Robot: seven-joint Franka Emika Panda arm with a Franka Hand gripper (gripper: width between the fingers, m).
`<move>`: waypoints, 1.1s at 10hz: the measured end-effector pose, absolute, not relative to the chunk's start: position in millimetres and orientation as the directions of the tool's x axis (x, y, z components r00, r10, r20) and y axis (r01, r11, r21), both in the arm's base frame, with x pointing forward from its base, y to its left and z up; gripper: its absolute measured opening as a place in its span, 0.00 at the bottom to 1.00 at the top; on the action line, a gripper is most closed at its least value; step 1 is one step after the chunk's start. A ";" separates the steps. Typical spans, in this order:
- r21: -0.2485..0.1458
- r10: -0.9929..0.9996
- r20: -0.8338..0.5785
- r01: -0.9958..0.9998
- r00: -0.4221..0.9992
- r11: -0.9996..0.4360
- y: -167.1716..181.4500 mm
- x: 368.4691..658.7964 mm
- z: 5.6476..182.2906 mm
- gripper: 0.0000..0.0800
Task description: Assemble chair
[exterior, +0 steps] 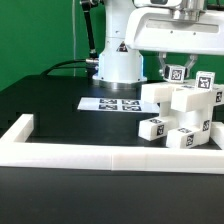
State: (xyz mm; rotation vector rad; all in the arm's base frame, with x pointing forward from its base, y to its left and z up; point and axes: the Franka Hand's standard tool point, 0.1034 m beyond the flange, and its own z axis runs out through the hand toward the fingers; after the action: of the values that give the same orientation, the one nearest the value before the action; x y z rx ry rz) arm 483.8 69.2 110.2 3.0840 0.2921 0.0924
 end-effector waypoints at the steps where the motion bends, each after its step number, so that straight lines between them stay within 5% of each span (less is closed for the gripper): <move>1: 0.050 0.196 0.056 0.193 0.979 -0.980 67.0 485.0 110.1 0.34; 11: 0.055 0.184 0.071 0.180 0.980 -0.982 61.1 489.5 110.2 0.34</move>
Offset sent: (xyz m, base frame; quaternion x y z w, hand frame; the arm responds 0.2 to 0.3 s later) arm 0.0127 -0.0032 -0.0027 0.0083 0.0273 -0.0273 0.9992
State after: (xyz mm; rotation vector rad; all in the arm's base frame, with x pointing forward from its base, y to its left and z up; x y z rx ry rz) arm 489.5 61.1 110.2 3.0777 0.2833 0.1175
